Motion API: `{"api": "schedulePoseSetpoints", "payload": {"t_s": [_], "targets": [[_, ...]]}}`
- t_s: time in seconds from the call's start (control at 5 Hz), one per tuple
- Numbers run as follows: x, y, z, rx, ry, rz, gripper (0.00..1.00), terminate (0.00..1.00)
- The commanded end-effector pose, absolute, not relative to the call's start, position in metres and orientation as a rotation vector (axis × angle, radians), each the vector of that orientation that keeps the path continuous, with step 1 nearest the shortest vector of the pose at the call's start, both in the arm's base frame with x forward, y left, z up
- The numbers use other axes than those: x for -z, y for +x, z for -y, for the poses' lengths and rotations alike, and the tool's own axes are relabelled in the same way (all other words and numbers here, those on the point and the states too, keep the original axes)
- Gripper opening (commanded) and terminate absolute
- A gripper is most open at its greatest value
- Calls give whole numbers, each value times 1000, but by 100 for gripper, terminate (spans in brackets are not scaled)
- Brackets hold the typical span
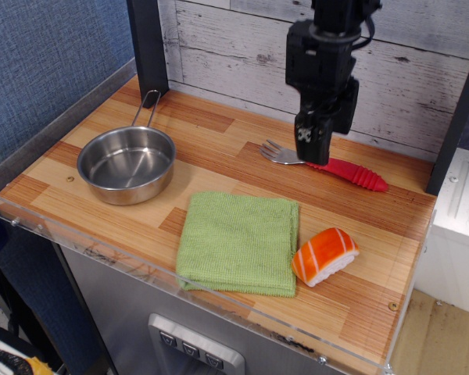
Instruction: Place the red spoon on the green cloth in the table.
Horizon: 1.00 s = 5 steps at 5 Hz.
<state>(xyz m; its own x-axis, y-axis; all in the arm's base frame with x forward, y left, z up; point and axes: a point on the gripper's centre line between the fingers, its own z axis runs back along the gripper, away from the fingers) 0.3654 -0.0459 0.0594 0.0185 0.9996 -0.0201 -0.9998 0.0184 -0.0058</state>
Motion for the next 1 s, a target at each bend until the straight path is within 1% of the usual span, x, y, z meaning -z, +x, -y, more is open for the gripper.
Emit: {"api": "schedulePoseSetpoints", "payload": {"t_s": [0.0, 0.2, 0.4, 0.8], "targets": [[-53, 372, 54, -1503, -39, 27, 100, 0], [-45, 376, 57, -1505, -48, 46, 100, 0], [-37, 381, 55, -1510, -30, 61, 100, 0], [-30, 395, 51, -1518, -33, 100, 100, 0]]}}
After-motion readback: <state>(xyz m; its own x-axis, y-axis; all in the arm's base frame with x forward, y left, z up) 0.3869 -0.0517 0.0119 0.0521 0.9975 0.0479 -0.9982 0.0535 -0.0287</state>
